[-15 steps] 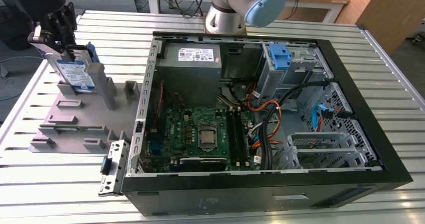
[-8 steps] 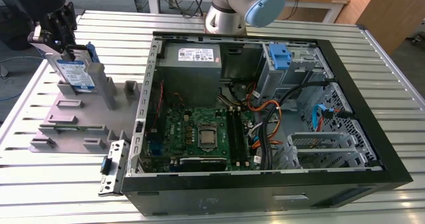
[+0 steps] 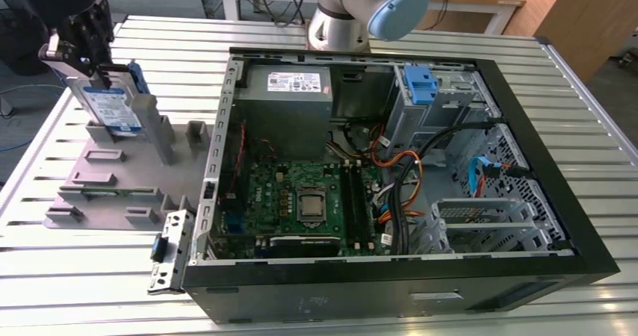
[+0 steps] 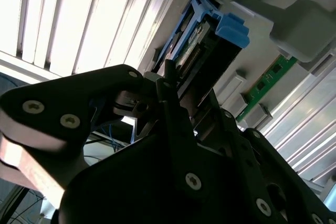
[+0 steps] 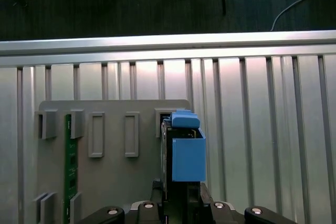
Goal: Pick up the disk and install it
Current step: 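Pick up the disk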
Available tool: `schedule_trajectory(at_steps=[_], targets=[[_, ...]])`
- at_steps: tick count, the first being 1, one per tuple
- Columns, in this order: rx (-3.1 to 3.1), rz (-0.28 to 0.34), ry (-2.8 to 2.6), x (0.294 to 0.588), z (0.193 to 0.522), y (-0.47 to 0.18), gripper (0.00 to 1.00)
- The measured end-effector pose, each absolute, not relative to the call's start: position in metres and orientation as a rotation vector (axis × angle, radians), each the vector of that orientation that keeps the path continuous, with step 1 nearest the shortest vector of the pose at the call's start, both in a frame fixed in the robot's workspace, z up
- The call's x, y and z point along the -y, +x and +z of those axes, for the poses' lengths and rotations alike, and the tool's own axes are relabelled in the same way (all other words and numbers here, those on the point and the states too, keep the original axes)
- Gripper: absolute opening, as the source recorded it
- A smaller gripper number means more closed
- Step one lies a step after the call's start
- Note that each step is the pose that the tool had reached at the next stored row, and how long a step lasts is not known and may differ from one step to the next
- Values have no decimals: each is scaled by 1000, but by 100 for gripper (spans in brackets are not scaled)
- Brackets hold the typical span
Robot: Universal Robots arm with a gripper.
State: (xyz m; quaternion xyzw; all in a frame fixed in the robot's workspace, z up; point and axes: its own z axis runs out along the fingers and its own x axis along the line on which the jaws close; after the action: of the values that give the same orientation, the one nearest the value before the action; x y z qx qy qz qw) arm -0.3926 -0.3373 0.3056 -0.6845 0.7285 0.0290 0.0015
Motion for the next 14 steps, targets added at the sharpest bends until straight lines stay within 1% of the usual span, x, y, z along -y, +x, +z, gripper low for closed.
schedule_trajectory(at_steps=[14], targets=[[-2286,91,-2148,337,319,-393,35]])
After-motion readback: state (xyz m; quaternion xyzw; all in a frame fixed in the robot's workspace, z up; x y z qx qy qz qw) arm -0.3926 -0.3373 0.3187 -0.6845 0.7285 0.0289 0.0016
